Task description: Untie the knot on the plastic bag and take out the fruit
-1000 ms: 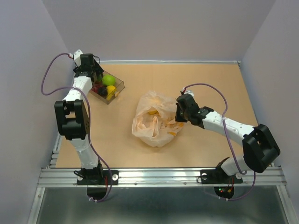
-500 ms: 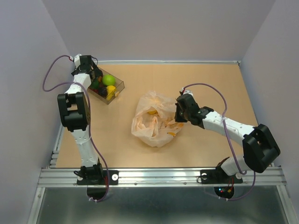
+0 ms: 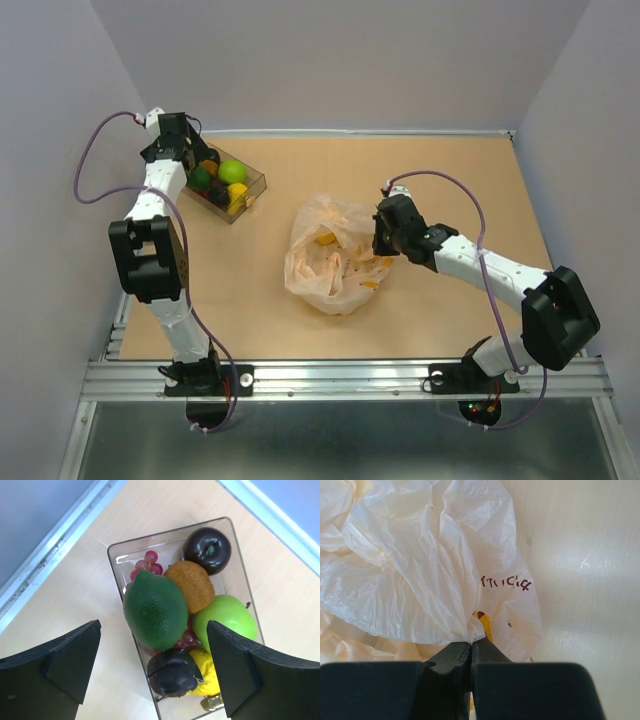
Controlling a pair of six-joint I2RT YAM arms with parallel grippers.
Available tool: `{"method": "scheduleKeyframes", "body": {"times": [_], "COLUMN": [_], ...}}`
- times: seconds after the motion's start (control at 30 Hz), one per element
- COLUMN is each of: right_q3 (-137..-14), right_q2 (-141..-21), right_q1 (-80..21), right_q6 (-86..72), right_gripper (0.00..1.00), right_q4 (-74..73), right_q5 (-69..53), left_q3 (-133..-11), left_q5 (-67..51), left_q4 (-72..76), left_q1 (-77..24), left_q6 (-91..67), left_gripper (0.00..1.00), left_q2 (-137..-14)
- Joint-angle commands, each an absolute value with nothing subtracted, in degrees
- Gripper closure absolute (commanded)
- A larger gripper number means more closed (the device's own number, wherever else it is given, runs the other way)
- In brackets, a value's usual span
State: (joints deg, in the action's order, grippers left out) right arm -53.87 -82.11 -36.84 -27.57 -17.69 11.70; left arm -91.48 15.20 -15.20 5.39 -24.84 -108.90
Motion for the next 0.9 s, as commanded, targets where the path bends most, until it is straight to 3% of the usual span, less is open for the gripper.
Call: {"method": "scheduleKeyframes", "body": {"times": [0.0,0.2,0.37,0.5,0.63,0.87], "right_q3": [-58.3,-59.1,-59.7,-61.2,-63.1,-66.1], "right_q2": [-80.3,-80.2,-80.0,-79.6,-79.6,-78.9], "right_q1": [-37.4,-37.4,-37.4,-37.4,-37.4,-37.4], "right_q6": [-25.0,-24.2,-23.6,-22.9,-21.2,-18.1], "right_gripper": [1.0,1.0,0.99,1.0,1.0,1.0], "right_q4": [-16.3,-16.2,-16.2,-16.3,-16.3,-16.5], "right_q5": [12.9,13.3,13.6,14.2,15.2,15.0], "left_q3": [-89.8,-81.8,-71.6,-64.5,-55.9,-52.5], "left_q5": [16.3,13.7,12.4,11.0,12.3,17.7], "left_q4": [-17.6,-16.7,-13.4,-8.9,-3.5,2.1], "left_q1": [5.6,-3.4,-23.9,-34.9,-48.0,-55.6], "left_q6": [-24.1,-22.8,-20.4,-20.3,-18.8,-15.7], "left_gripper": [0.01,0.02,0.06,0.09,0.14,0.23], "left_q2": [-103.5,-91.4,-77.9,-70.4,-67.1,-72.4]}}
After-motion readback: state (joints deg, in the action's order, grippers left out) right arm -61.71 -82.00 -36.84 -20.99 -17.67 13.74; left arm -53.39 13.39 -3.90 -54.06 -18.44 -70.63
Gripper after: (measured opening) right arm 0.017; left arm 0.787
